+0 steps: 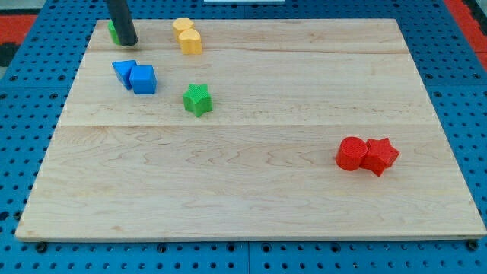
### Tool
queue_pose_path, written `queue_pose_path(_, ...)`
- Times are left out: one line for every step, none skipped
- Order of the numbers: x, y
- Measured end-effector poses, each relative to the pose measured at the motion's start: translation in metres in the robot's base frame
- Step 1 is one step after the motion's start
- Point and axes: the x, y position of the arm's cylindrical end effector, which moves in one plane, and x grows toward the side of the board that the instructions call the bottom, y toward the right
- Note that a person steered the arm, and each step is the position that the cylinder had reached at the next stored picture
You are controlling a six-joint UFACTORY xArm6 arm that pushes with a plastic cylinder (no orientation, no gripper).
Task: Push the yellow hexagon towards the top center of the board
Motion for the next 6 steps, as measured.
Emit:
queue_pose_path(-0.026, 0.006)
queue_pose_path(-0.03, 0.078)
queue_pose_path(-0.03, 0.157)
queue_pose_path(-0.05, 0.148)
queue_pose_path(-0.059, 0.145)
queue_pose_path(-0.059, 0.184)
